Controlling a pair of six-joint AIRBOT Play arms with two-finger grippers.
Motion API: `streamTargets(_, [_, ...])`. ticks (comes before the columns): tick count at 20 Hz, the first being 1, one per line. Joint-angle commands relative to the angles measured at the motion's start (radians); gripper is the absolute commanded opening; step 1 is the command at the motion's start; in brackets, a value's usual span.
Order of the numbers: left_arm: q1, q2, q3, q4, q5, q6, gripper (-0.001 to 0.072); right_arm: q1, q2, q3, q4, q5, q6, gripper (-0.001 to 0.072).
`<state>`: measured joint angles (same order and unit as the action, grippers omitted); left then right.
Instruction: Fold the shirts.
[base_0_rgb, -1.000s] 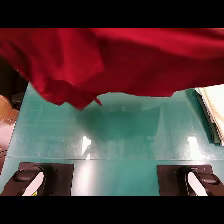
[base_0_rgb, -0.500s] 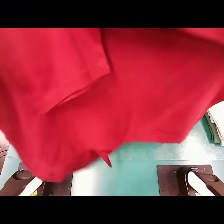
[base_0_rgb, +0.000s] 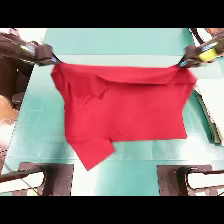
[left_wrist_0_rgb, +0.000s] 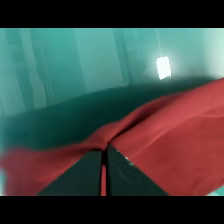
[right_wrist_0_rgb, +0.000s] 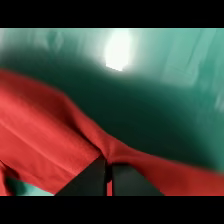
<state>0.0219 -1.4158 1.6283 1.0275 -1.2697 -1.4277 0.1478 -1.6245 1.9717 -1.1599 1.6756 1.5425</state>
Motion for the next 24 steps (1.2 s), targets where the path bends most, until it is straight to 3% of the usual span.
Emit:
streamTargets(1, [0.000, -0.173, -0.028, -0.002, 0.185, 0.049, 0.0027, -0.002, -0.200, 0.002, 0.006, -0.114, -0.010, 0.0017])
streamTargets(4, [0.000, -0.213, -0.029, -0.001, 0.272, 0.048, 0.0027, -0.011, -0.253, 0.002, 0.004, -0.209, -0.023, 0.0017])
streamTargets(8, [0.000, -0.213, -0.029, 0.020, 0.189, 0.048, 0.0028, -0.011, -0.251, 0.002, -0.005, -0.253, -0.063, 0.0018])
streamTargets(9, [0.000, -0.213, -0.029, 0.029, 0.168, 0.047, 0.0033, -0.011, -0.251, 0.002, -0.023, -0.259, -0.063, 0.0056])
streamTargets(10, [0.001, -0.212, -0.028, 0.036, 0.159, 0.047, 0.0243, -0.017, -0.251, 0.003, -0.017, -0.263, -0.063, 0.0249])
streamTargets(11, [0.003, -0.212, -0.023, 0.042, 0.145, 0.030, 0.0597, -0.026, -0.250, 0.008, -0.010, -0.258, -0.063, 0.0383])
streamTargets(12, [0.013, -0.212, -0.012, 0.044, 0.103, 0.006, 0.0596, -0.034, -0.250, 0.024, -0.010, -0.232, -0.062, 0.0387])
streamTargets(13, [0.026, -0.209, 0.000, 0.043, 0.049, 0.004, 0.0549, -0.050, -0.246, 0.046, -0.010, -0.183, -0.063, 0.0386])
streamTargets(17, [0.096, -0.121, -0.050, 0.129, -0.104, 0.014, 0.0547, -0.118, -0.093, -0.071, -0.011, -0.099, -0.122, 0.0386])
streamTargets(24, [0.117, 0.207, -0.686, 0.183, 0.020, 0.021, 0.0547, -0.208, 0.298, -0.599, -0.010, -0.155, -0.168, 0.0386])
